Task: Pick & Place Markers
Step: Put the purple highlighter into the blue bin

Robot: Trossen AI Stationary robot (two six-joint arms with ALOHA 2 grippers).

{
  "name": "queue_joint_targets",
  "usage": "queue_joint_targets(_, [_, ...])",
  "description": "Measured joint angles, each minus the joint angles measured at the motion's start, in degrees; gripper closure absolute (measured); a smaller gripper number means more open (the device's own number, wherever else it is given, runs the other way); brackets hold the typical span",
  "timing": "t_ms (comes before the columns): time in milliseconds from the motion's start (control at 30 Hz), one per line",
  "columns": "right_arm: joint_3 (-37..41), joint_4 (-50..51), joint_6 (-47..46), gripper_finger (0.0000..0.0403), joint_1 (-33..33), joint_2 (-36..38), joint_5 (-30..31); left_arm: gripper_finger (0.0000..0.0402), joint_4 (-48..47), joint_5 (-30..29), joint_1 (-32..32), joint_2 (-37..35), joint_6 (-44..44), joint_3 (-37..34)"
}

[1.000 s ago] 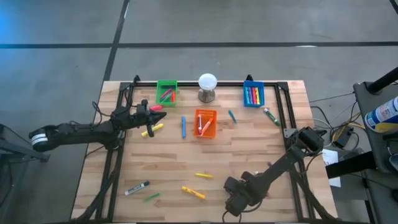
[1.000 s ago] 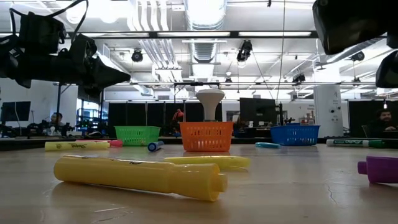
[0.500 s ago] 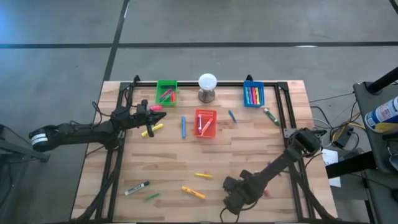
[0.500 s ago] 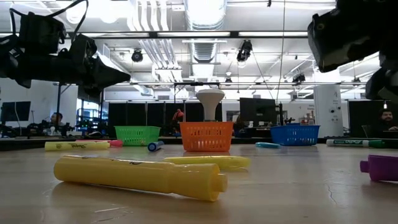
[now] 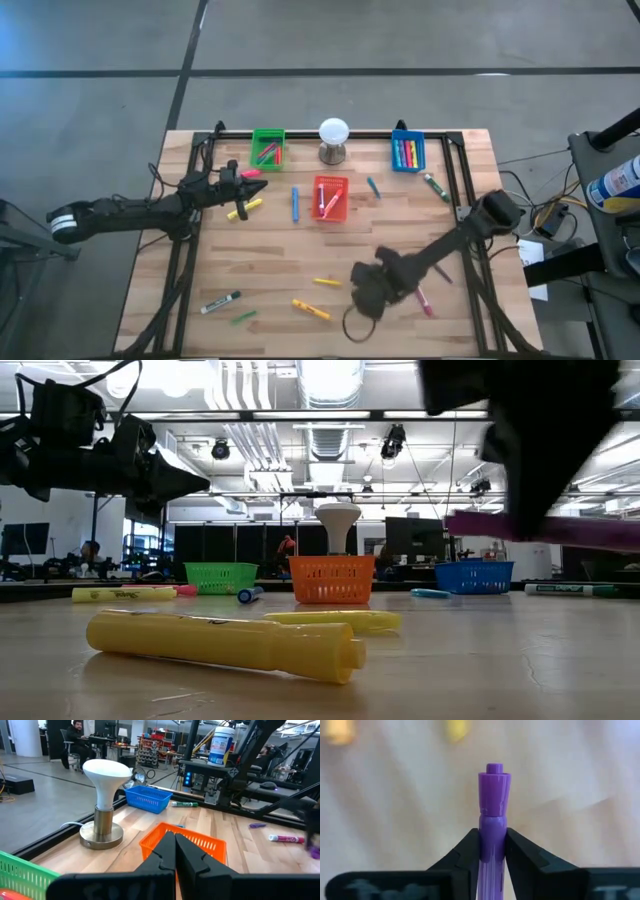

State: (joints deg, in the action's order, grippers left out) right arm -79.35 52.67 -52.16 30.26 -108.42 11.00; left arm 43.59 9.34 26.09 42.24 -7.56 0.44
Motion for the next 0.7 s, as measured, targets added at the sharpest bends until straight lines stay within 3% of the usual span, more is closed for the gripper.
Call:
queue_joint_targets(100, [0.5, 2.92, 14.27, 0.0335, -3.06, 0.29, 2.59, 0.0401, 0.04, 0.0, 0.0, 0.26, 0.01, 0.07])
queue_joint_targets(233, [2.25, 2.61, 41.34, 0.0337, -5.96, 0.21, 0.85, 0.0401, 0.09, 0.0, 0.04, 0.45, 0.22, 0.07])
queue_joint_targets(333, [3.34, 3.71, 53.97, 0.0334, -8.25, 0.19, 0.8, 0.0401, 0.08, 0.0, 0.04, 0.55, 0.56, 0.07])
queue_joint_targets(533, [5.13, 4.94, 61.3, 0.0332, -10.89, -1.72, -0.31, 0.0401, 0.07, -0.21, 0.04, 0.56, 1.34, 0.09])
queue_joint_targets(700, [5.13, 5.23, 59.33, 0.0328, -10.76, -3.36, -0.08, 0.0401, 0.0, -0.26, 0.02, 0.65, 1.27, 0.09])
